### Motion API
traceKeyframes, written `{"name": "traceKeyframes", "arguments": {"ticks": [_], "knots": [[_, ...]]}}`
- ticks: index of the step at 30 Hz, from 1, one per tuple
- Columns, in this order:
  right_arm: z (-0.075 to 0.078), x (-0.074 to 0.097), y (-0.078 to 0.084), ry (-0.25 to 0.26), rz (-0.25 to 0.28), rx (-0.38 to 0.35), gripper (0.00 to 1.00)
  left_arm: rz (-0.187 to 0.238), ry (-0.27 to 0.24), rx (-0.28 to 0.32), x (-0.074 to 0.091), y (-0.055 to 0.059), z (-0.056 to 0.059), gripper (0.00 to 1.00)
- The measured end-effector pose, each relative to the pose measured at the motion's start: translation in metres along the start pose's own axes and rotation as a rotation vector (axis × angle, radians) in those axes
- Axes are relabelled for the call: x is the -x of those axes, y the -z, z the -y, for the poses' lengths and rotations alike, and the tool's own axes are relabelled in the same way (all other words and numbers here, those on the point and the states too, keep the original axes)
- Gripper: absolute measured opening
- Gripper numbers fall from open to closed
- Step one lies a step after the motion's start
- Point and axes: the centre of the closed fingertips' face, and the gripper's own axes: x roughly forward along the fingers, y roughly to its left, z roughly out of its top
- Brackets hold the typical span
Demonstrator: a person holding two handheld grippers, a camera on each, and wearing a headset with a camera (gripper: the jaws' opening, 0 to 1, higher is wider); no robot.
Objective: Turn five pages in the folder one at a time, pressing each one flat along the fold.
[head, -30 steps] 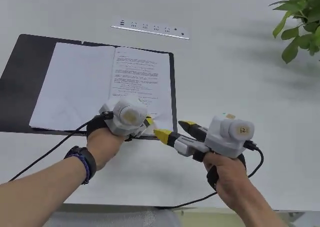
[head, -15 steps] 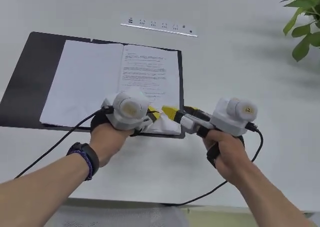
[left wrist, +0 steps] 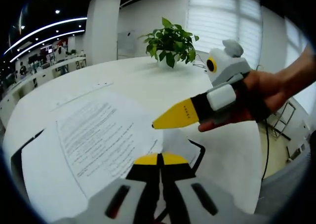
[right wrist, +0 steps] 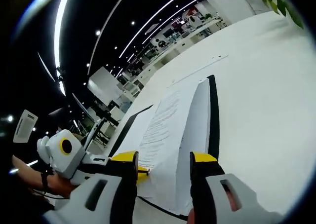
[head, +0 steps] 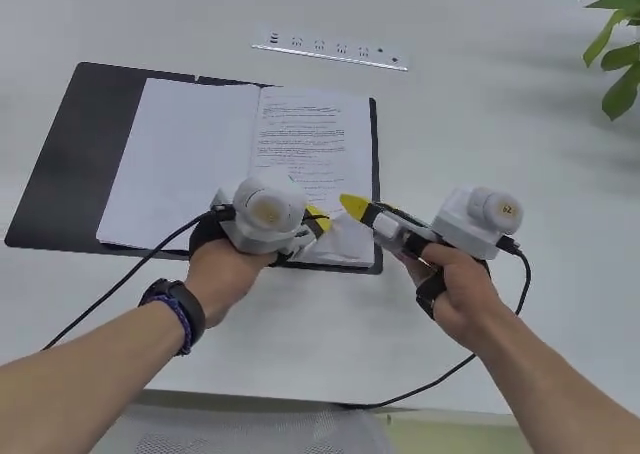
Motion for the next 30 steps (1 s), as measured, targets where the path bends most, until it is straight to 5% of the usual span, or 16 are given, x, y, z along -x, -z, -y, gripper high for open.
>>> {"name": "traceKeyframes", "arguments": {"ticks": [3,10,18,30], "knots": [[-0.004,-0.001,0.001,-0.014,0.002,0.0,0.28,-0.008,-0.008,-0.011,0.001,0.001,-0.002,0.01],[-0.009,0.001,-0.004,-0.027,0.045,-0.042,0.13,-0.028,-0.019,0.017,0.015,0.006,-0.006,0.23],[-0.017,-0.002,0.0,-0.047,0.044,-0.052,0.04,-0.002,-0.074,0.119,0.044,0.006,-0.021,0.41],[-0.032,0.0,-0.007,-0.056,0.055,-0.074,0.0,0.029,-0.126,0.132,0.078,-0.001,-0.041,0.51]]}}
